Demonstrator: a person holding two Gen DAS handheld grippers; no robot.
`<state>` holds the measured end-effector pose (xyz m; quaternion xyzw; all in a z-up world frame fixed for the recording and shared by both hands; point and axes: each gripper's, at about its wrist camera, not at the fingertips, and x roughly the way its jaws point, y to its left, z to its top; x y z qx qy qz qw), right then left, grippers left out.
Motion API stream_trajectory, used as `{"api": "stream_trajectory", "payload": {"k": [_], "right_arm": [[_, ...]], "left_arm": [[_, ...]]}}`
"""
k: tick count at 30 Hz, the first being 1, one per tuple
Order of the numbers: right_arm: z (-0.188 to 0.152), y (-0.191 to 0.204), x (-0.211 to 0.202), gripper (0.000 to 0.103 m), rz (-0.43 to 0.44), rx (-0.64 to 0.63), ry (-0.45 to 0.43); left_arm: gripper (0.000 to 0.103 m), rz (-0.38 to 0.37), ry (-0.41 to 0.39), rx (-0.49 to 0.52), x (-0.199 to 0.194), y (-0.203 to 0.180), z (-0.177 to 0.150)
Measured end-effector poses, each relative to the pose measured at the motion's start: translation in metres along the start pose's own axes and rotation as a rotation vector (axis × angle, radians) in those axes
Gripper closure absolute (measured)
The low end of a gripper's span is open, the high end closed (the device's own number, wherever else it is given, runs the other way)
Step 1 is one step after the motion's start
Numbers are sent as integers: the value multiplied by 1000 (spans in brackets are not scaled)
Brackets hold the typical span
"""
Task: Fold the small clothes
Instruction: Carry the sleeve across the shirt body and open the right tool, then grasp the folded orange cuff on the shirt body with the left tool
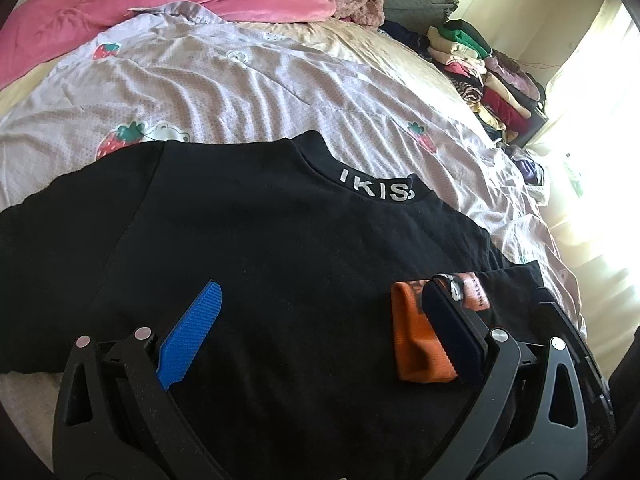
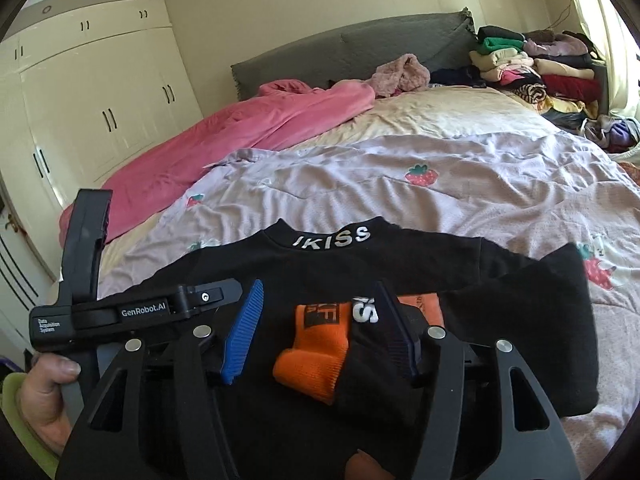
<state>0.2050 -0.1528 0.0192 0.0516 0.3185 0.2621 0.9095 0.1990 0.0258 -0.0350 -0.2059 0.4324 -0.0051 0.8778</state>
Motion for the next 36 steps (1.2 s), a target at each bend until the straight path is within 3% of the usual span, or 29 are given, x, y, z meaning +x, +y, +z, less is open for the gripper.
{"api": "stream_trajectory", "payload": {"k": [7,11,16,18,20,22,23,25,26,28,36], "right_arm": [[2,-41,-2,45,-217,85,44],[1,-69,-11,45,-256,172,39],[2,-89,-25,45,-286,230,12],[2,-94,-29,45,-287,241,6],[3,-97,-30,45,-296,246,6],[3,-98,-30,45,-300,247,6],[3,-99,-31,45,-302,250,5],[2,-101,-31,45,-302,256,6],[2,-102,-31,45,-303,259,6],[2,-104,-32,45,-305,265,5],[3,-119,-44,45,-326,304,-22]], "left_arm": [[9,-72,64,18,14,-14,-13],[9,-152,89,43,24,-34,-22],[16,-159,101,48,40,-50,-28],[23,-122,90,44,45,-54,-30],[42,-107,72,49,47,-59,-29],[51,-113,73,59,50,-63,-28],[64,-126,74,70,50,-67,-28],[70,-103,75,114,52,-74,-29],[82,-98,67,143,52,-79,-30],[91,-138,61,169,51,-85,-32],[95,-167,-48,210,24,-82,-19]]}}
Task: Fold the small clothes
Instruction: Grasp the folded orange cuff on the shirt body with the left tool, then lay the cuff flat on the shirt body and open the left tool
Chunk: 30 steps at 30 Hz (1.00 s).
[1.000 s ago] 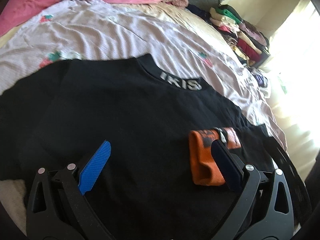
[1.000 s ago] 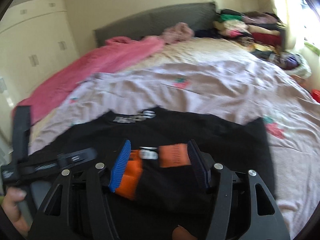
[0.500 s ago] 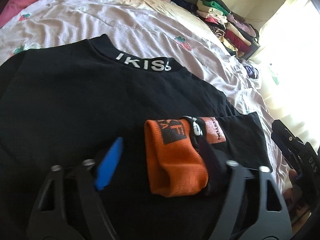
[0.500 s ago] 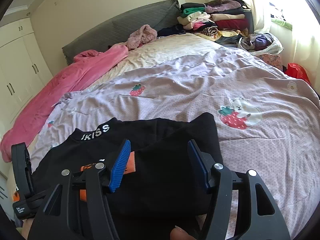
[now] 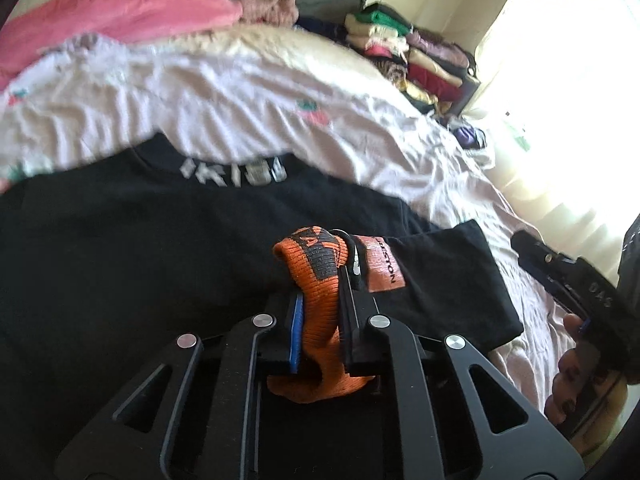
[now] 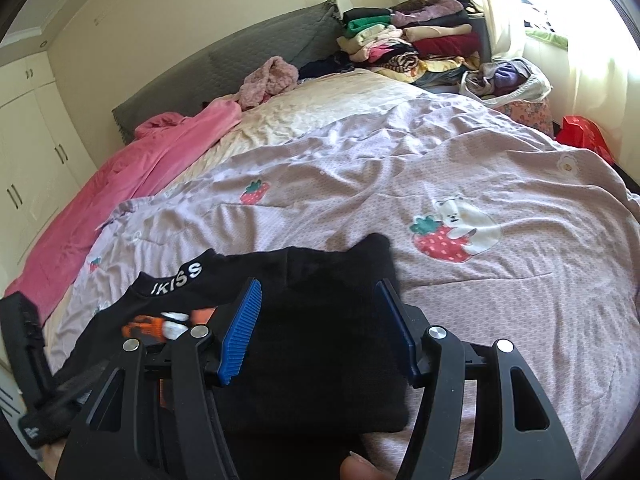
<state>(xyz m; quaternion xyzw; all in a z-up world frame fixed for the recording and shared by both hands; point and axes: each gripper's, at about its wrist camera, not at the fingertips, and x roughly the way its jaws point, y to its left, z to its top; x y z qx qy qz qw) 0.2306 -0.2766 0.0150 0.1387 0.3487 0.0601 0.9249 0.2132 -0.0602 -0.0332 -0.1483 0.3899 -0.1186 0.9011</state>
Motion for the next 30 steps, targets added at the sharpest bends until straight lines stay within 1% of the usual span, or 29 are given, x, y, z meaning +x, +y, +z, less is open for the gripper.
{"api": "stream_trajectory", "payload": {"k": [4,7,9,11,16,17,18,20,24,27,30], "right_arm": [[1,-9,-1,45,-15,27,-1],[1,-11,0,45,-19,34,2],[1,-10,1,45,-18,34,7],[0,-9,3,45,-41,22,10],[-4,4,5,45,-118,-68,0],[-5,5,5,45,-123,-78,-1],[-5,7,6,45,-124,-88,1],[-7,8,8,45,-124,-89,6],[-7,8,8,45,-148,-101,4],[-6,9,7,45,-214,-121,-15],[-7,11,8,45,-221,-134,-18]], "left_arm": [[96,6,-36,-1,-18,8,12],[96,37,-71,-9,-34,19,18],[96,44,-87,-26,-43,30,20],[96,50,-90,-48,-50,43,22],[96,91,-100,-95,-64,69,21],[96,107,-99,-98,-65,73,21],[96,107,-97,-104,-66,76,20],[96,98,-101,-123,-69,81,19],[96,108,-89,-122,-68,84,19],[96,117,-93,-132,-71,88,16],[96,121,-95,-140,-74,93,15]]}}
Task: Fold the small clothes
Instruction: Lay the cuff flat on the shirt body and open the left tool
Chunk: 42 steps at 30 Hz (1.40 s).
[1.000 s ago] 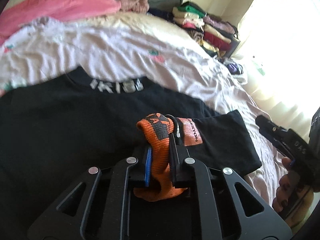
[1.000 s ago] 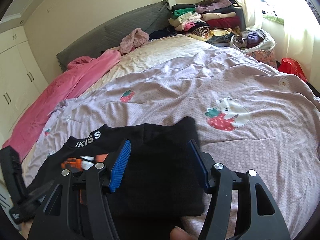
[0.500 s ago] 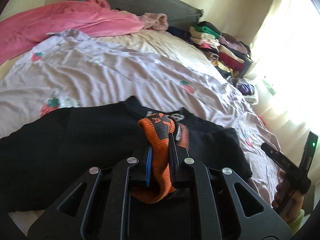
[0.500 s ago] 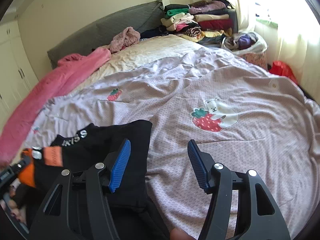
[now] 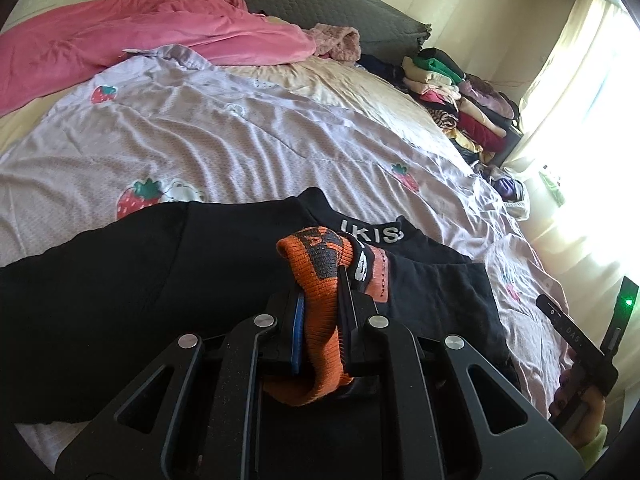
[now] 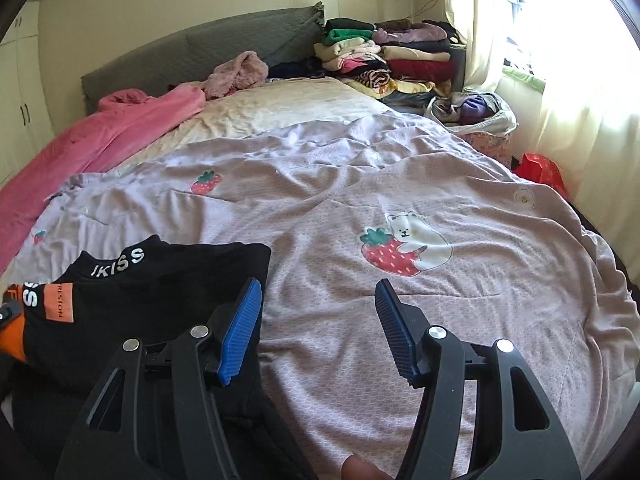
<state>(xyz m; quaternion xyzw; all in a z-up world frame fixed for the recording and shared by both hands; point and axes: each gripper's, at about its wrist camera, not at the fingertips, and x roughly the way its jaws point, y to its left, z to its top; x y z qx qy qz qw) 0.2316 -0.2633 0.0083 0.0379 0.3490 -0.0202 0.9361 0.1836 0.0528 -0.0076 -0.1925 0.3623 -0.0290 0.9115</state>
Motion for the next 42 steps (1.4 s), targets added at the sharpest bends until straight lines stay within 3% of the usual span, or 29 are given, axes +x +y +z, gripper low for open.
{"api": "stream_trajectory", "payload": {"k": [7,14,17,21,24,28,34,42], "right_arm": [[-2,19,-3,45,52,-53,-14],[-8,43,-3,45,118,-104,5],[-10,51,-6,45,165,-116,7],[-11,60,-9,45,197,-132,14],[-12,69,-15,45,217,-156,6],[-16,84,-22,45,258,-197,-3],[-25,87,1,45,238,-209,87],[-44,70,48,45,200,-127,282]], "left_arm": [[90,62,0,45,-8,4,0],[90,38,-19,60,-20,2,1],[90,19,8,92,-13,-9,-4],[86,8,102,143,13,-20,-18],[85,94,141,179,29,-17,-31],[85,112,175,189,39,-6,-44],[85,77,175,159,38,2,-44],[85,51,164,134,36,4,-44]]}}
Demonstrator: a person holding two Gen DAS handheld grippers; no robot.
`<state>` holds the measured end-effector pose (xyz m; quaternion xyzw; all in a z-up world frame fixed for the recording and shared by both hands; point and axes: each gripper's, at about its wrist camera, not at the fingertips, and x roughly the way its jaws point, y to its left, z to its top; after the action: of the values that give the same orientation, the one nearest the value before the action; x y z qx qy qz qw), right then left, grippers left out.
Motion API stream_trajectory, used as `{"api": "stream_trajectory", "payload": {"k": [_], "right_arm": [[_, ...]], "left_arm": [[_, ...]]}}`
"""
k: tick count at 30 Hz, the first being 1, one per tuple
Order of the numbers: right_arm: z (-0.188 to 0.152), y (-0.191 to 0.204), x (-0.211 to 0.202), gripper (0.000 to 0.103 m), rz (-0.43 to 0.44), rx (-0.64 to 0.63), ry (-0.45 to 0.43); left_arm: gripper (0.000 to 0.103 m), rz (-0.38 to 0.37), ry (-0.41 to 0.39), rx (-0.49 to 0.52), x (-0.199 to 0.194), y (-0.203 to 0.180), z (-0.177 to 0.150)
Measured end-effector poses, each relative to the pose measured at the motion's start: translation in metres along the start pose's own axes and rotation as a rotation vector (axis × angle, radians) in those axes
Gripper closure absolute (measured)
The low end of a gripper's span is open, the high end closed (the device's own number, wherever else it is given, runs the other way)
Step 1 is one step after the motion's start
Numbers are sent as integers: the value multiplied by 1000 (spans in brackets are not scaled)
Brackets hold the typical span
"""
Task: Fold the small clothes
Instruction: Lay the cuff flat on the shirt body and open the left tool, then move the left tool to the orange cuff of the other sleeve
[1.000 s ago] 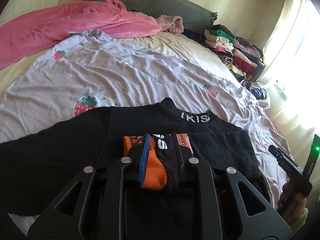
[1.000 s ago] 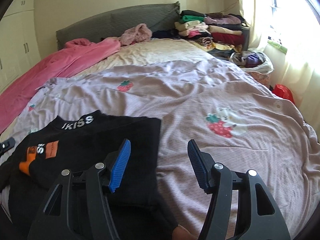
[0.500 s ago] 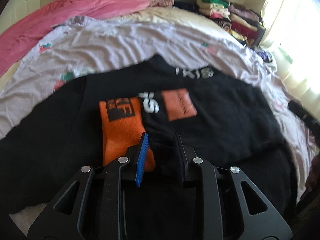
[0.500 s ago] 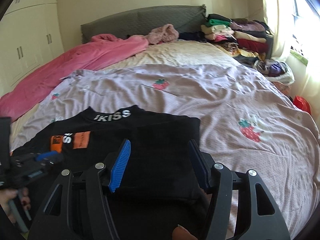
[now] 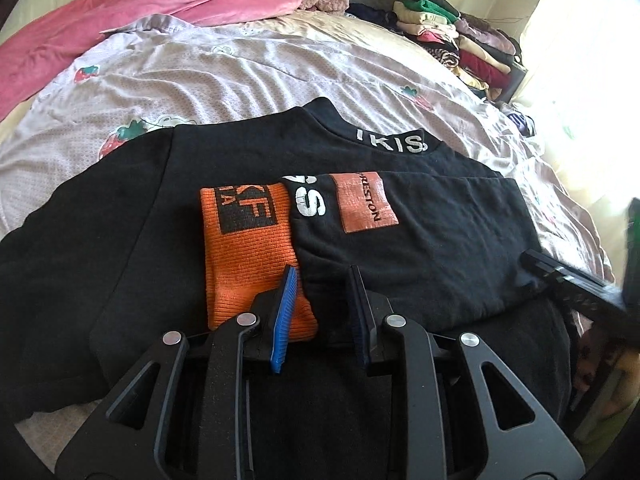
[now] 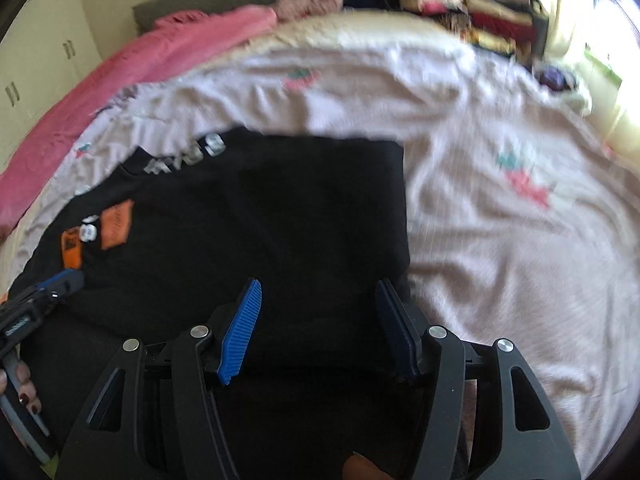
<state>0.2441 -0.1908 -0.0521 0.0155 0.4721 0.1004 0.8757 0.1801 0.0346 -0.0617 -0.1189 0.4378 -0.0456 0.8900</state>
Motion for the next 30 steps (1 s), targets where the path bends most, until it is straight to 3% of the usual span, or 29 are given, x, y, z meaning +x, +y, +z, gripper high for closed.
{"api": "stream_trajectory", "payload": {"k": [8,12,15,20,21,23,25,27,30], "right_arm": [[-1,1,-5,45,15,11,-18],[0,1,-15,38,35,21,-39],[1,2,-19,35,34,23,-50],[2,2,-32,16,36,29,-92],[3,3,-35,15,34,26,-102],[3,5,-41,15,37,12,-123],[4,8,-45,15,44,6,-136],[2,10,-49,15,53,2,-146],[0,14,-55,5,63,-3,-158]], "left_arm": [[85,-19,-4,-13,-3,4,0],[78,-20,-6,-12,-3,3,0],[68,-15,-11,1,-7,1,-1],[54,-9,-18,2,-16,0,-1],[53,-8,-20,0,-18,1,0],[36,-1,-27,-5,-23,2,0],[27,5,-37,-15,-27,5,1],[27,9,-47,-24,-34,8,2],[18,21,-59,-28,-42,12,2]]}}
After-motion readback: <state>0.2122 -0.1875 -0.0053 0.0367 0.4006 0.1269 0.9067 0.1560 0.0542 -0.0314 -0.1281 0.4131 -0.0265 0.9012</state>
